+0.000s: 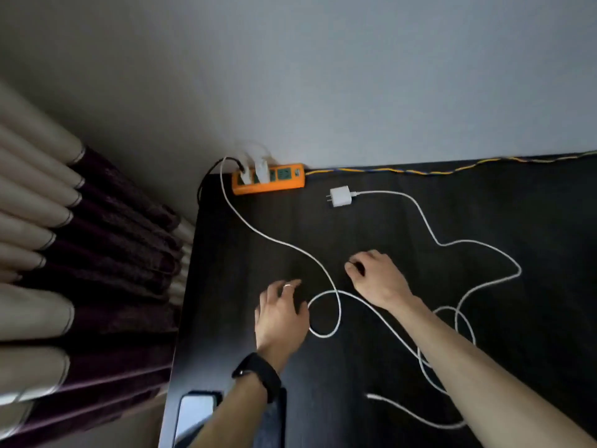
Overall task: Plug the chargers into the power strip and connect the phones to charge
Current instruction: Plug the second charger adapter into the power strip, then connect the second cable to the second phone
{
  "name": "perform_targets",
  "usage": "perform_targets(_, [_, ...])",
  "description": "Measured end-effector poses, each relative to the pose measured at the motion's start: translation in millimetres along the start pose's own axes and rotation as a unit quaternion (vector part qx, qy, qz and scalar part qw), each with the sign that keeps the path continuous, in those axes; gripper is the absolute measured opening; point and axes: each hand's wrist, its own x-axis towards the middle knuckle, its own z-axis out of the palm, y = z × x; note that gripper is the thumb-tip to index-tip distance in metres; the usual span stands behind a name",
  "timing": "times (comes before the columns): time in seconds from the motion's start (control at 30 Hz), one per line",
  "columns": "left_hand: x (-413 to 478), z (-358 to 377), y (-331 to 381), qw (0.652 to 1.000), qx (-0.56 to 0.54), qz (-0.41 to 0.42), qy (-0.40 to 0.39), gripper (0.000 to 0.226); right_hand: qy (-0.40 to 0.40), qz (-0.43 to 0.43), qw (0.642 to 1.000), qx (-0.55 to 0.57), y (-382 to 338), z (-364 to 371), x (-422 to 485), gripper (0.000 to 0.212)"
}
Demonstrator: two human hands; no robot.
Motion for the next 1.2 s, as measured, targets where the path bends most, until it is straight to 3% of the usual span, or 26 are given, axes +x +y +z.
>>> perform_targets(0.1, [-88, 31, -13, 0.991, -0.096, -0.069, -0.060, 0.042, -0.059, 0.077, 0.987, -0.127, 13, 6, -85, 0.041])
perform_targets(0.17, [-130, 46, -13, 0.978, -0.143, -0.089, -0.125, 0.040, -0.077, 0.096, 0.982, -0.140, 21, 22, -131, 0.035])
perform_targets(0.23, [-159, 46, -3, 0.944, -0.234, -0.125, -0.195, 0.039, -0.089, 0.090, 0.991, -0.051, 21, 33, -163, 0.030])
perform_targets(0.33, [-171, 27, 13, 0.845, -0.424, -0.199, -0.259, 0.024, -0.121, 0.099, 0.982, 0.108, 0, 38, -204, 0.026])
perform_targets(0.4, [-175, 11, 17, 0.797, -0.505, -0.209, -0.258, 0.025, -0.125, 0.056, 0.986, 0.096, -14, 36, -231, 0.024])
perform_targets(0.43, [-179, 3, 18, 0.791, -0.524, -0.187, -0.255, 0.027, -0.121, 0.041, 0.988, 0.084, -19, 35, -243, 0.022])
perform_targets(0.53, [-189, -21, 23, 0.821, -0.510, -0.107, -0.233, 0.023, -0.097, 0.000, 0.993, 0.073, -28, 24, -272, 0.023])
perform_targets(0.6, [-188, -36, 26, 0.822, -0.517, -0.101, -0.215, 0.013, -0.089, -0.003, 0.994, 0.059, -26, 17, -286, 0.029])
perform_targets(0.73, [-153, -78, 29, 0.741, -0.644, -0.150, -0.114, 0.017, -0.060, 0.054, 0.995, 0.056, 10, -8, -311, 0.039])
perform_targets(0.9, [-117, -137, 49, 0.787, -0.607, -0.101, -0.046, 0.011, 0.078, 0.115, 0.989, 0.042, 63, -55, -327, 0.033])
perform_targets(1.0, [-113, -139, 69, 0.847, -0.518, -0.098, -0.068, 0.012, 0.182, 0.146, 0.958, 0.168, 55, -84, -332, 0.036])
perform_targets(1.07, [-124, -134, 87, 0.913, -0.381, -0.052, -0.133, 0.011, 0.219, 0.150, 0.893, 0.364, 37, -109, -331, 0.036])
perform_targets(1.1, [-134, -128, 96, 0.930, -0.329, -0.021, -0.163, 0.019, 0.205, 0.150, 0.849, 0.463, 27, -119, -329, 0.034])
perform_targets(1.13, [-147, -121, 106, 0.932, -0.307, 0.015, -0.192, 0.027, 0.176, 0.149, 0.804, 0.548, 17, -130, -327, 0.031])
perform_targets(1.2, [-180, -101, 122, 0.904, -0.318, 0.078, -0.275, 0.033, 0.117, 0.155, 0.718, 0.669, -4, -142, -320, 0.027])
